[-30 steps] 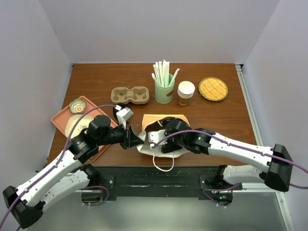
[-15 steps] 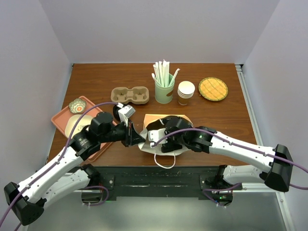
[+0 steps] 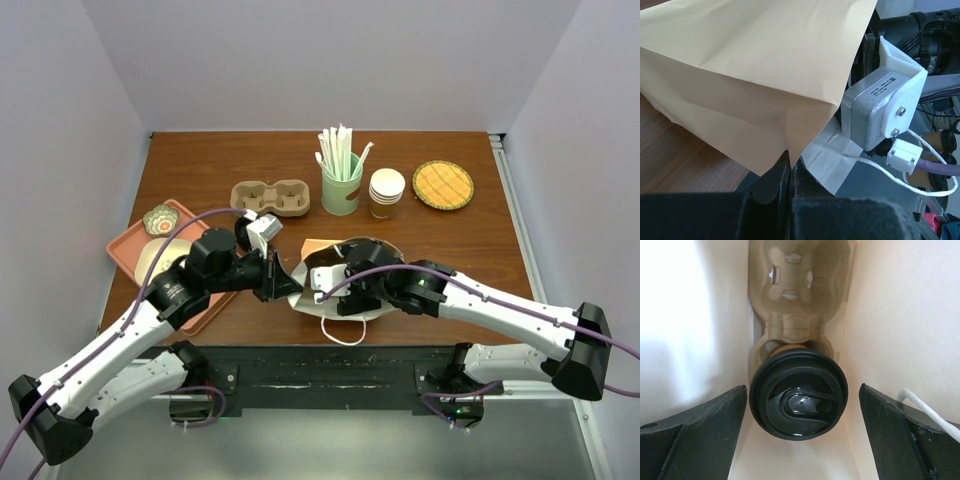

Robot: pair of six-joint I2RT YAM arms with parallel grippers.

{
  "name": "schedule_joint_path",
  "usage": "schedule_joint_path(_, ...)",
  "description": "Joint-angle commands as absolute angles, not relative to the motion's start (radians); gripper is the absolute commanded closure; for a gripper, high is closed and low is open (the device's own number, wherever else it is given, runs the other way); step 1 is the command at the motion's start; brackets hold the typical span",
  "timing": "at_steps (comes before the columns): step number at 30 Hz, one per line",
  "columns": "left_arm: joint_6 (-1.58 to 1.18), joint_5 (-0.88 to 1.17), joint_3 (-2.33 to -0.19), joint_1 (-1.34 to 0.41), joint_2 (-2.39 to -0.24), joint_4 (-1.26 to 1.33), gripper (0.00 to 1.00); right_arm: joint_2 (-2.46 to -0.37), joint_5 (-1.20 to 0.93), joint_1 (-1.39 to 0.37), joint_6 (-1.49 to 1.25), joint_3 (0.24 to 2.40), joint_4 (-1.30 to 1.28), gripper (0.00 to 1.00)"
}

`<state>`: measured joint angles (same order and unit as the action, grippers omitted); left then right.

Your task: Pack the takeout coffee

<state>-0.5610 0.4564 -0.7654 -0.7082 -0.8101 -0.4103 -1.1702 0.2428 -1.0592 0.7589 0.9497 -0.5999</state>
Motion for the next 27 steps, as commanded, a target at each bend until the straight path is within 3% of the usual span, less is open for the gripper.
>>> schedule_joint_path(1,-0.575,0.462,-0.821,-0.712,-0.816,-0.402,0.98,-1.143,0.245,-1.055,0.739,1.012,-0.624,0.03)
schedule_joint_path(27,-0.601,0.474,-0.919,-0.71,-0.857,-0.495,0.96,-1.149,0.192,-1.051,0.646,1.081,-0.706,0.04)
